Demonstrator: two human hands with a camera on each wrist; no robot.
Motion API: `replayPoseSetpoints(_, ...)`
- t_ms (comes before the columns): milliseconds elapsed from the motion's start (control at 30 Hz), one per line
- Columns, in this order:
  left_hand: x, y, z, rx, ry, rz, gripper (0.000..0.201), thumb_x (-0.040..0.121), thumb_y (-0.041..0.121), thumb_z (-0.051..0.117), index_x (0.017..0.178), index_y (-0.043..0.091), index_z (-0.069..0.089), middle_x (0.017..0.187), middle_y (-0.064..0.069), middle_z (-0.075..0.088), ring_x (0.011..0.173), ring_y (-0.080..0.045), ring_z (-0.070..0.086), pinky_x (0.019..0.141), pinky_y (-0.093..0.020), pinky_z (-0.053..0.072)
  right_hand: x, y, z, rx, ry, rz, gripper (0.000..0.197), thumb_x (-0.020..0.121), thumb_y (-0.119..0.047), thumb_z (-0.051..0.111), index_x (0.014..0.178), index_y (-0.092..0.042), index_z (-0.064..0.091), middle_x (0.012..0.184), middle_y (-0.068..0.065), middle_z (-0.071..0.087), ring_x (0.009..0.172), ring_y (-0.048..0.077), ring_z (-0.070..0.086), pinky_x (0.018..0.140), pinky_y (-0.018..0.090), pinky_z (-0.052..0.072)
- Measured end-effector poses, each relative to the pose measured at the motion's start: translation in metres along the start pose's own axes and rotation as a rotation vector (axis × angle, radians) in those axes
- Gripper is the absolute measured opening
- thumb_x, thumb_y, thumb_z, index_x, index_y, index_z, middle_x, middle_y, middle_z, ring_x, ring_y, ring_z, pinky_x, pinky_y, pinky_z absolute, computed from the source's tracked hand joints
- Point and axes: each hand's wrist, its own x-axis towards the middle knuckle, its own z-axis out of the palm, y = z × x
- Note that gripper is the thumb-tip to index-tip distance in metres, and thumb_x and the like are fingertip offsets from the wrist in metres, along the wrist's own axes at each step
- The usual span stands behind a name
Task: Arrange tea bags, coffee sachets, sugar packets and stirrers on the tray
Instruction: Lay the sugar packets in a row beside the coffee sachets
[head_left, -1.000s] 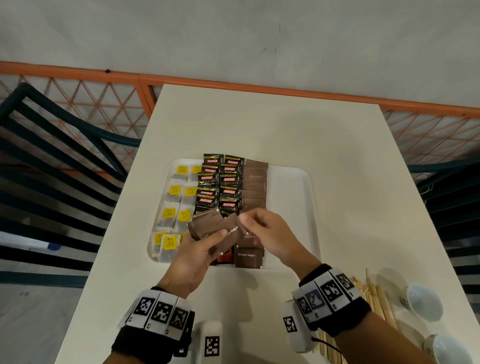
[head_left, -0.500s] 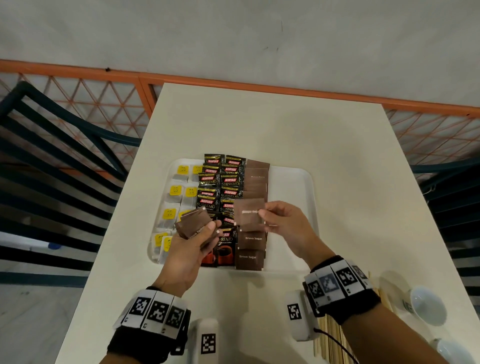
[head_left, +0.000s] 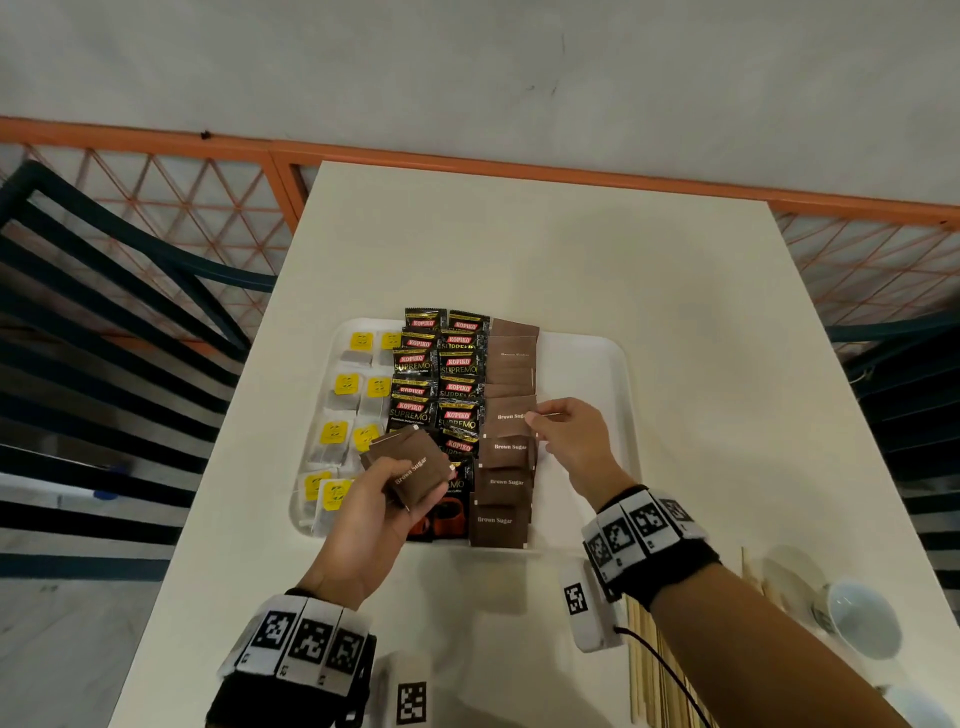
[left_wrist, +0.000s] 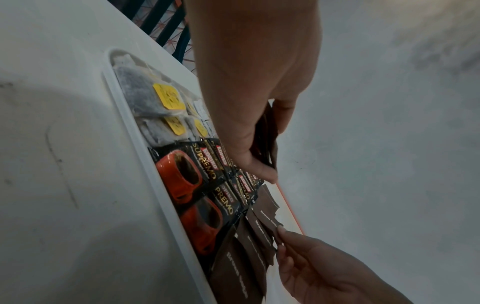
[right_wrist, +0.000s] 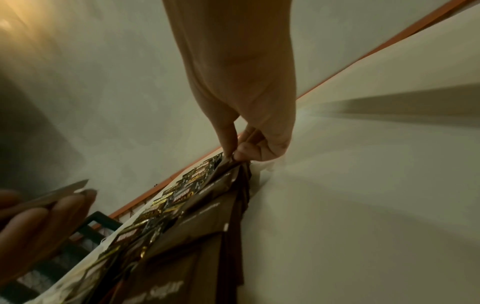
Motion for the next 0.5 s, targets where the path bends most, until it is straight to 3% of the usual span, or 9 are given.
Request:
replayPoseSetpoints(67,0.0,-0.001,0.001,0.028,-0.005,0.007,0.025,0.091,0.0,0.04,0.105,0.009,0.059,0.095,-0.012,0.069,0.083,-0.023,0.07,0.074,-0.03,0.057,-0.001,0.001,0.001,-0.026,0.029,-0.022,0.014,0.08,-0.016,0.069,0.086,-0.017,0.056,0.078,-0.003,0.059,0.076,0.017,0.058,0.072,0.028,0.048)
replayPoseSetpoints(200,0.001,-0.004,0.003,0.094,-0.029,0.028,0.029,0.091,0.0,0.045,0.114,0.014,0.057,0.109,-0.009,0.066,0.095,-0.02,0.065,0.074,-0.028,0.058,-0.008,0.0,0.002,-0.113,0.056,-0.061,0.026,0.082,-0.022,0.067,0.101,-0.016,0.05,0.076,-0.004,0.051,0.069,0.009,0.051,0.059,0.019,0.038)
replayPoseSetpoints(267,0.002,-0.005,0.003,0.129,-0.035,0.036,0.031,0.091,0.0,0.048,0.117,0.014,0.057,0.11,-0.009,0.067,0.098,-0.02,0.065,0.077,-0.028,0.057,-0.016,-0.006,0.003,-0.146,0.027,-0.145,0.022,0.085,-0.025,0.063,0.101,-0.015,0.053,0.077,-0.004,0.053,0.072,0.011,0.052,0.063,0.021,0.039)
replayPoseSetpoints(367,0.003,-0.007,0.004,0.194,-0.036,0.055,0.028,0.088,0.0,0.053,0.11,0.016,0.06,0.104,-0.006,0.071,0.097,-0.018,0.067,0.073,-0.026,0.058,-0.037,-0.019,0.004,-0.162,-0.225,-0.22,0.022,0.09,-0.032,0.056,0.103,-0.016,0.06,0.085,-0.009,0.057,0.078,0.006,0.053,0.07,0.019,0.039)
replayPoseSetpoints(433,0.004,-0.007,0.004,0.238,-0.026,0.076,0.026,0.087,0.0,0.056,0.106,0.015,0.063,0.1,-0.005,0.073,0.094,-0.018,0.068,0.073,-0.025,0.057,-0.048,-0.025,0.003,-0.169,-0.436,-0.219,0.023,0.09,-0.034,0.055,0.105,-0.017,0.063,0.086,-0.008,0.061,0.077,0.005,0.056,0.066,0.016,0.04)
replayPoseSetpoints(500,0.004,-0.007,0.003,0.265,-0.01,0.091,0.027,0.085,0.001,0.058,0.11,0.01,0.062,0.104,-0.01,0.071,0.098,-0.021,0.067,0.076,-0.026,0.057,-0.052,-0.026,0.003,-0.152,-0.536,-0.22,0.018,0.088,-0.026,0.06,0.102,-0.016,0.065,0.083,-0.006,0.063,0.072,0.005,0.058,0.061,0.012,0.042)
